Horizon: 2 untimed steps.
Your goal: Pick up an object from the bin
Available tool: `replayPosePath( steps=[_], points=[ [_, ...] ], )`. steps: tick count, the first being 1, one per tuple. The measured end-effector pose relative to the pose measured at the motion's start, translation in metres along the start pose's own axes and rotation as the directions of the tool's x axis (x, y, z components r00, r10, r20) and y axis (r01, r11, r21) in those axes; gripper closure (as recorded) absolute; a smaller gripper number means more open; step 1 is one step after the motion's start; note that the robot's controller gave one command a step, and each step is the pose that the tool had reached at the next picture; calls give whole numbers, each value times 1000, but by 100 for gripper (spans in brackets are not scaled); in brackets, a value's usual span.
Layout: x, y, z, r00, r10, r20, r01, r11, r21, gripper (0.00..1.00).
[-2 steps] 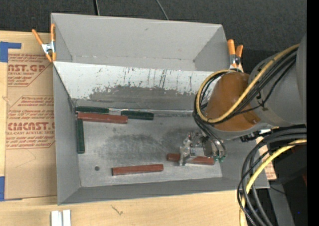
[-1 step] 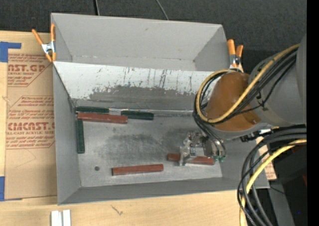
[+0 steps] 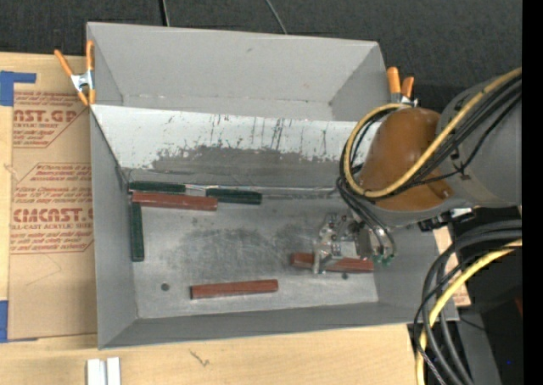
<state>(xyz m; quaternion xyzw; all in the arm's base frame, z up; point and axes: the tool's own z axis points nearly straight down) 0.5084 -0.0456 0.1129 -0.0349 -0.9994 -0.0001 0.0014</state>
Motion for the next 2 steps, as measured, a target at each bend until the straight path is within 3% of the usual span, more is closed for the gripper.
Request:
replayPosePath(
  steps=[1, 2],
  points=[
    [4, -1, -53, 1000, 4, -4, -4, 1000, -1, 100],
    [-5, 11, -132, 1000, 9, 5, -9, 1000, 0, 100]
  ],
)
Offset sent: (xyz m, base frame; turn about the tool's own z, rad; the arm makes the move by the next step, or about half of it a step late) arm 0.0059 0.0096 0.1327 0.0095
